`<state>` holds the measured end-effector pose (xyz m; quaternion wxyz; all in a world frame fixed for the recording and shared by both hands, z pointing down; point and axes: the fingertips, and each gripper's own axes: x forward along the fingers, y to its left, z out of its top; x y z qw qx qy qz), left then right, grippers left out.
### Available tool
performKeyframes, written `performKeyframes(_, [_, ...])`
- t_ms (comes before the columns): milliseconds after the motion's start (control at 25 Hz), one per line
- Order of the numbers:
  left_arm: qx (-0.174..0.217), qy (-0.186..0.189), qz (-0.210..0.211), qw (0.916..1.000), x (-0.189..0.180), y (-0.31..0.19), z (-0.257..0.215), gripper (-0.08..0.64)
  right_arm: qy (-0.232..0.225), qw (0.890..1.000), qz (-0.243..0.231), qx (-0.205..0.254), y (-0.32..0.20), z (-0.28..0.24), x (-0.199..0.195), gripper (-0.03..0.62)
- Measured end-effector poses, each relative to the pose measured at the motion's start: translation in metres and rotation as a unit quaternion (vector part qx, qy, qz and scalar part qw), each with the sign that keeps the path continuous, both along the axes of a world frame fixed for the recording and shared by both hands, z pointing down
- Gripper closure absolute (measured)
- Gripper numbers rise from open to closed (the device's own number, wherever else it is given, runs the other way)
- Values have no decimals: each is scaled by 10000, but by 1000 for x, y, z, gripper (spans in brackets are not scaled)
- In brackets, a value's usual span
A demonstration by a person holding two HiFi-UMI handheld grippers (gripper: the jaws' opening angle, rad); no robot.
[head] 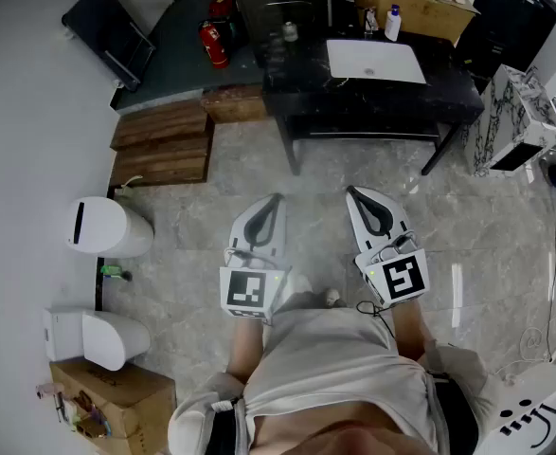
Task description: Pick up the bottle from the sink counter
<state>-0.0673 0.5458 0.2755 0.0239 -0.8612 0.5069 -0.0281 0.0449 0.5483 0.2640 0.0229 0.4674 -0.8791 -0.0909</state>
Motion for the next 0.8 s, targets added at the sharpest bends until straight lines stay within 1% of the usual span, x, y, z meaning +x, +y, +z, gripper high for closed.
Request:
performKeyframes(200, [-6, 26, -28, 10000, 14, 7, 7, 558, -117, 9999, 3, 3, 3, 4, 11, 601])
performKeyframes(320, [-52, 36, -79, 9999, 18, 5, 12, 558, -258, 9996, -108, -4, 2, 9, 13, 600])
performKeyframes(440, [-38, 26, -119, 9999, 21, -2, 12, 558, -197, 9997, -148, 35, -2, 12, 15, 600])
performKeyframes(800, [-37, 37, -193, 9998, 18, -38, 15, 558, -111, 9996, -212, -164, -34, 27, 8, 600])
